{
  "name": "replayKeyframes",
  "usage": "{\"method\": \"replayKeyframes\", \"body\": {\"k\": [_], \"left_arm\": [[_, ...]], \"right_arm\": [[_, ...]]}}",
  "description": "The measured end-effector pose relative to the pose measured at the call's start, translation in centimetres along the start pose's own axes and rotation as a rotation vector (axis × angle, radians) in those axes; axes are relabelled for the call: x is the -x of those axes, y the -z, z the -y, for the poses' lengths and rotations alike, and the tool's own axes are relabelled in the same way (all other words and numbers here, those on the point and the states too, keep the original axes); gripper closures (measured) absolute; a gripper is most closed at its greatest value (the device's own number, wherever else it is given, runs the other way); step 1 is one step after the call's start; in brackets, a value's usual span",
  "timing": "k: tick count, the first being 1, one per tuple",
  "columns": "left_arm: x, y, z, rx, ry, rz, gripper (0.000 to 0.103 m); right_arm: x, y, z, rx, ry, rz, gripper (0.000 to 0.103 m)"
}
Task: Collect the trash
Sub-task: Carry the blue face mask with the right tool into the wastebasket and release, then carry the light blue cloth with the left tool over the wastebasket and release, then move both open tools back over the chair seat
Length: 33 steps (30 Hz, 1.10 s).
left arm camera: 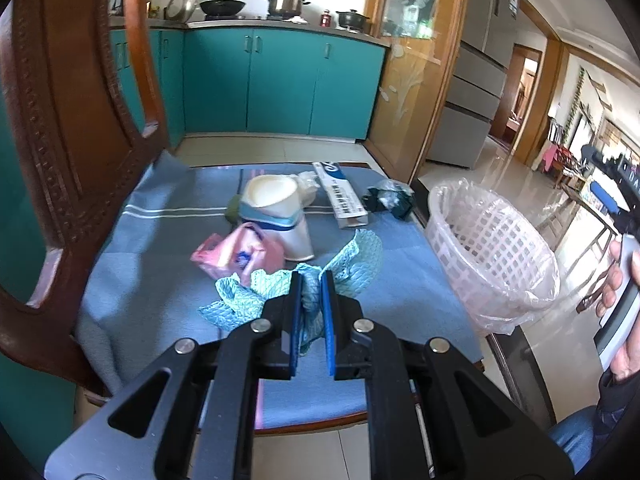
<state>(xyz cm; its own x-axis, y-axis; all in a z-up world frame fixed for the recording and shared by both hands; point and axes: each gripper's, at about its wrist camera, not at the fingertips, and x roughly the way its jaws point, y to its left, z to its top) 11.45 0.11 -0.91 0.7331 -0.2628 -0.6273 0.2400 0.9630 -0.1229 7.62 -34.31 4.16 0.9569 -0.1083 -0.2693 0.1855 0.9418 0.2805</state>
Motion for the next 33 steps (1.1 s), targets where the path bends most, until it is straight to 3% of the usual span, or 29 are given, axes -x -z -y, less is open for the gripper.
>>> {"method": "replayKeyframes", "body": {"k": [5, 9, 11, 13, 15, 17, 21, 28, 30, 33], "left_arm": [[-1.8, -1.7, 6.8, -0.067, 0.099, -0.013, 0.092], [-3.5, -5.6, 15.2, -0.109, 0.252, 0.024, 0.089], [-4.6, -7.1, 19.1, -0.105, 0.343, 0.022, 0.073], [-5.6, -7.3, 21.7, -0.126, 0.326, 0.012, 0.016], [-6.0, -6.7, 22.1, -0.142, 0.271, 0.015, 0.014], [-6.0, -5.6, 20.7, -0.142, 0.227, -0.005, 0.014], [-3.8, -3.7, 14.3, -0.095, 0.110, -0.003, 0.014], [3.8, -1.8, 1.0, 0.036, -0.098, 0.104, 0.005], [4.6, -0.8, -1.9, 0.100, -0.133, 0.106, 0.005], [4.0, 0.0, -4.7, 0.181, -0.128, 0.053, 0.005]], "right_arm": [[1.0, -0.3, 0.5, -0.046, -0.006, 0.064, 0.015], [2.8, -0.7, 1.2, -0.085, 0.011, 0.154, 0.015], [3.6, -1.1, 1.7, -0.110, 0.028, 0.203, 0.015], [4.3, -1.3, 2.5, -0.135, 0.036, 0.237, 0.015], [4.2, -1.4, 2.9, -0.140, 0.040, 0.234, 0.015], [3.5, -1.3, 2.7, -0.122, 0.037, 0.197, 0.015], [1.4, -0.6, 1.1, -0.062, 0.013, 0.081, 0.015], [-1.8, 2.7, -4.8, 0.133, -0.056, -0.143, 0.015], [-2.3, 3.7, -6.3, 0.178, -0.085, -0.201, 0.015], [-2.8, 6.2, -9.7, 0.286, -0.154, -0.291, 0.015]]}}
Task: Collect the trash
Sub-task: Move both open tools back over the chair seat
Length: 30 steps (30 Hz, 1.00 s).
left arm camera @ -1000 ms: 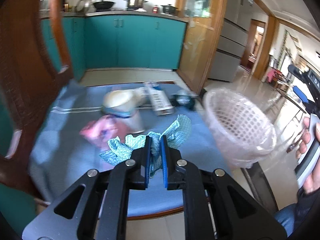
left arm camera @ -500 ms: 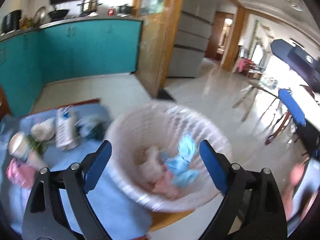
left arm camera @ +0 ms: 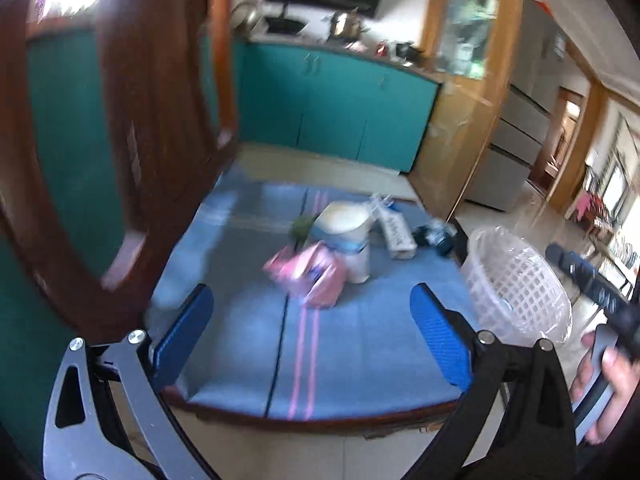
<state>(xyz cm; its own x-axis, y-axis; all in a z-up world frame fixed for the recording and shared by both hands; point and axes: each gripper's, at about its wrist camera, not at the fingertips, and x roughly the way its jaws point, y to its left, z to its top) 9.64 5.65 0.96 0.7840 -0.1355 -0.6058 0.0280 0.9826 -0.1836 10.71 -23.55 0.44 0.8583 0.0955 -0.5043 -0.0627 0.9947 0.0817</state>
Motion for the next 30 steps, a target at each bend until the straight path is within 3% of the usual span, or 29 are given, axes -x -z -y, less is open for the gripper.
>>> {"method": "replayKeyframes", "body": {"k": [6, 12, 30], "left_arm": [[-2.2, 1.0, -0.3, -0.040, -0.028, -0.055, 0.005], [-1.7, 1.2, 0.6, -0.061, 0.011, -0.045, 0.005], [-3.0, 1.9, 1.4, -0.078, 0.008, -0.080, 0.005]], "right_arm": [[-0.7, 1.6, -4.3, 0.098, -0.058, -0.052, 0.015], [-0.9, 1.6, -4.2, 0.095, -0.065, -0.060, 0.015], [-1.1, 1.6, -2.9, 0.077, -0.063, -0.082, 0.015]]}}
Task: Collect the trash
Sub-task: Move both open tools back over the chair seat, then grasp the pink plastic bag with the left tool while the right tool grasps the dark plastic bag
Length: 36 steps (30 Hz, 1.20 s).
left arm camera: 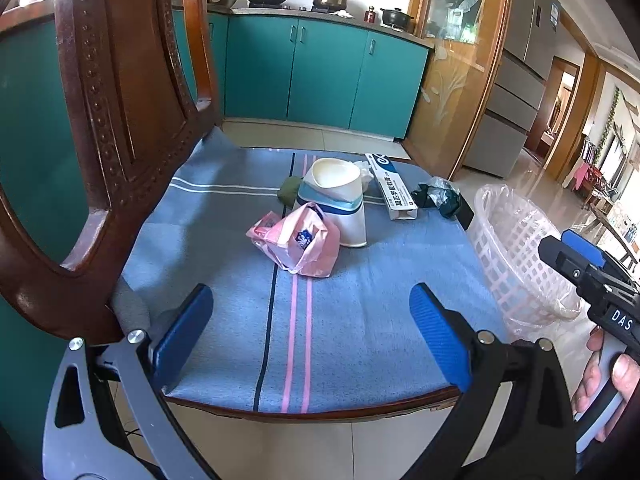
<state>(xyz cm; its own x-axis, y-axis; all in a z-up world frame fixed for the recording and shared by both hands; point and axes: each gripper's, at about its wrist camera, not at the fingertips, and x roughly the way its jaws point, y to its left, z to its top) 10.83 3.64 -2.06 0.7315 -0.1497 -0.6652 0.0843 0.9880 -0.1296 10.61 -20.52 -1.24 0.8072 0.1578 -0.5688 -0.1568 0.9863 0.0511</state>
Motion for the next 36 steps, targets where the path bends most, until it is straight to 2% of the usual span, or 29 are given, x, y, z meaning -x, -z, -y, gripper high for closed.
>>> {"method": "replayKeyframes", "body": {"k": [9, 13, 18, 23, 24, 26, 28, 30, 33, 36], "left_arm": [[-2.2, -0.3, 0.3, -0.031, 0.000, -0.024, 0.005], [-5.0, -1.2, -0.3, -0.044, -0.025, -0.024, 0.005], [-8.3, -2.1, -1.0, -0.060, -0.041, -0.066, 0.005], [-11.1, -2.4, -1.1, -0.081, -0.026, -0.109, 0.005], [-11.6, -2.4, -1.1, -0.082, -0.021, -0.120, 0.007], [-12.9, -2.2, -1.3, -0.083, -0.016, -0.151, 0.019], [-13.9, -1.9, -1.6, -0.061, 0.023, -0.201, 0.051], [-13.9, -1.8, -1.5, -0.053, 0.056, -0.205, 0.063], [-13.3, -1.6, -1.4, -0.065, 0.042, -0.213, 0.070], [-11.6, -1.5, -2.3, -0.011, 0.038, -0.212, 0.073]], "right_arm": [[-0.1, 0.1, -0.2, 0.001, -0.007, -0.004, 0.015], [-0.2, 0.2, -0.4, 0.003, -0.010, -0.007, 0.015], [-0.5, 0.2, -0.3, -0.002, -0.008, -0.021, 0.015], [-0.7, 0.2, -0.1, -0.001, -0.004, -0.028, 0.015], [-0.7, 0.2, -0.2, 0.000, -0.002, -0.027, 0.015], [-0.7, 0.1, -0.3, 0.001, -0.002, -0.027, 0.015], [-0.8, 0.0, -0.5, 0.007, 0.001, -0.026, 0.015], [-1.0, 0.0, -0.6, 0.017, 0.006, -0.030, 0.015], [-1.6, 0.0, -0.5, 0.051, 0.026, -0.036, 0.015], [-3.1, -0.2, -0.3, 0.115, 0.068, -0.069, 0.015]]}}
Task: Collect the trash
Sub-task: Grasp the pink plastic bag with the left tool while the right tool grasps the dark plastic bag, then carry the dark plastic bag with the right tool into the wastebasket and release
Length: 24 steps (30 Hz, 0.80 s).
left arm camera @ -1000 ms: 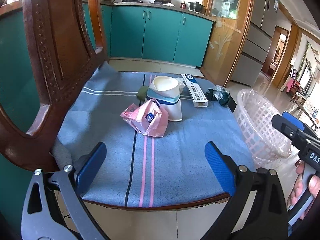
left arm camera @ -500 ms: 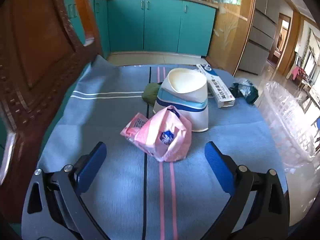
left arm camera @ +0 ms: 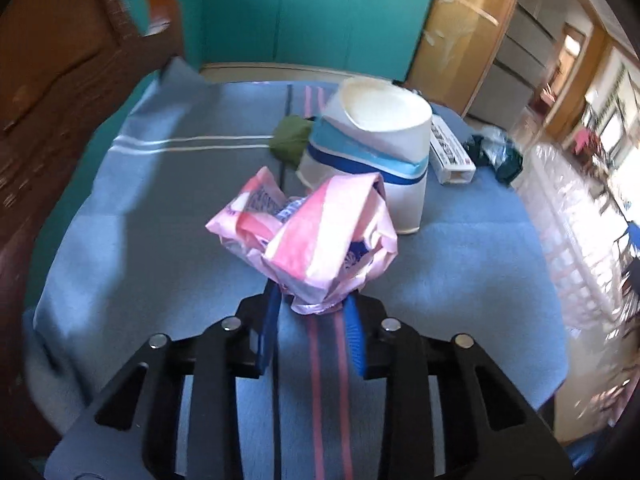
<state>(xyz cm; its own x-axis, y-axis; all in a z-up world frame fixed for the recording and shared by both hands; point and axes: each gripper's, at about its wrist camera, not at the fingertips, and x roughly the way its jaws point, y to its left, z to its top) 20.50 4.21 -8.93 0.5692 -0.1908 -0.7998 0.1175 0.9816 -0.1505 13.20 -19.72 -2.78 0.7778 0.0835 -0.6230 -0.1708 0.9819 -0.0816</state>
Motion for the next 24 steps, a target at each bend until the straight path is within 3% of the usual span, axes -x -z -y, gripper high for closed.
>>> {"method": "replayKeyframes", "body": {"k": [6, 10, 14, 17, 20, 21, 24], "left_arm": [[8.6, 0.5, 0.3, -0.025, -0.050, 0.168, 0.073], [14.0, 1.4, -0.1, 0.007, -0.003, 0.286, 0.073], [15.1, 2.0, -0.8, 0.023, 0.008, 0.320, 0.073], [15.1, 2.2, -1.6, 0.027, 0.005, 0.312, 0.073], [14.9, 2.0, -1.7, 0.038, 0.018, 0.301, 0.073], [14.9, 2.1, -1.6, 0.038, 0.020, 0.300, 0.073], [14.3, 1.4, -1.1, 0.034, 0.027, 0.288, 0.073]], "right_arm": [[-4.0, -2.3, 1.0, 0.046, 0.041, -0.075, 0.015], [-9.3, -5.2, 0.5, 0.097, 0.072, -0.161, 0.015], [-15.1, -7.4, 1.0, 0.129, 0.142, -0.263, 0.015], [-18.0, -8.3, 1.8, 0.107, 0.145, -0.326, 0.015], [-20.3, -8.5, 1.8, 0.115, 0.130, -0.413, 0.035], [-20.9, -8.5, 1.8, 0.115, 0.123, -0.436, 0.048], [-21.1, -8.3, 1.6, 0.128, 0.124, -0.460, 0.058]]}}
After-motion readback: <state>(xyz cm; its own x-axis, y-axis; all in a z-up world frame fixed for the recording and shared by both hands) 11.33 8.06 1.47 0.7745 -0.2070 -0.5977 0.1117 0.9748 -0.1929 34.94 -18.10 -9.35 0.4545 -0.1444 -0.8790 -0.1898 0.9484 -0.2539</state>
